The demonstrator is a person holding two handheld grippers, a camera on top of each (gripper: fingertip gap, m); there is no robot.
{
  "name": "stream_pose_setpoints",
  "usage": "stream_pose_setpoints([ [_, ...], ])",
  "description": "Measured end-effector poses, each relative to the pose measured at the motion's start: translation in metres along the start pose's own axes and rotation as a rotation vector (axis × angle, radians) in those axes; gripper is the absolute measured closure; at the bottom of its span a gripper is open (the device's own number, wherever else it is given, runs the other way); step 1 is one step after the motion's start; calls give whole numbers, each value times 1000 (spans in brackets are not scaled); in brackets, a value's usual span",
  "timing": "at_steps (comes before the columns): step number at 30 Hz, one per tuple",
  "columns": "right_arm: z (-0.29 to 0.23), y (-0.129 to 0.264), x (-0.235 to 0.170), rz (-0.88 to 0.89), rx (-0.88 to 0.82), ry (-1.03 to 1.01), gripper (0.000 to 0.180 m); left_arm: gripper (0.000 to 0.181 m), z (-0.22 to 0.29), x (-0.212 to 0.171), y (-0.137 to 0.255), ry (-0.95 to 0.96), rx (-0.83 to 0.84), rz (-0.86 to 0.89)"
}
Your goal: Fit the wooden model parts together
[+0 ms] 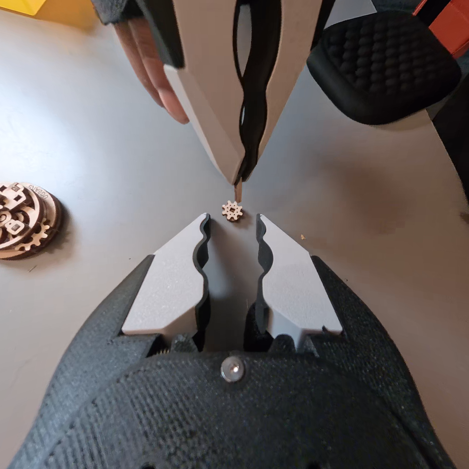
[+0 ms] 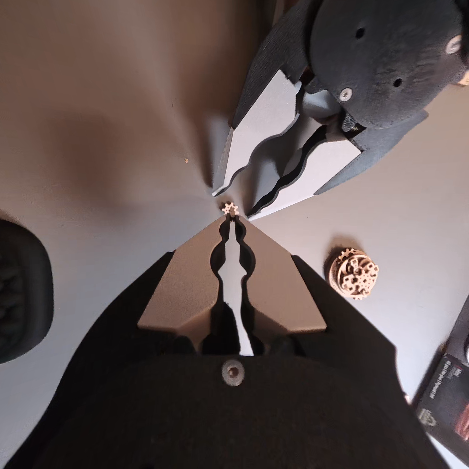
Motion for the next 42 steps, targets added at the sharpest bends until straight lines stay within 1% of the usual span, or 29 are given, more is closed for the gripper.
stream_pose_setpoints([
  [12,-3,-16,-7,-101,63,88,179,154,-1,1,-1,-8,3,0],
  [17,-4,-17,-6,-124,75,110,179,156,-1,1,-1,-8,5,1],
  [21,-3,-17,-5,-161,90,143,179,160,-2,1,-2,-14,8,1],
  [26,-3,-18,-5,-220,111,202,179,166,-2,1,-2,-27,-3,-5],
  [32,-1,-18,-7,-304,142,278,179,167,-3,1,-2,-45,-18,-9],
  [38,-3,-19,-6,-364,179,267,179,170,-3,1,-2,-54,-20,-9],
  [42,-1,-21,-4,-356,191,226,179,170,-3,1,-2,-60,-16,-8],
])
Point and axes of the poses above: each gripper's, where its closed fingertips meet, y back along the fingers, x out of its top, z = x × y across the jaws, the point moved 1 cm from there along y, back along the fingers, and after that the axes turned 12 degrees about y, right-handed, at the moved point
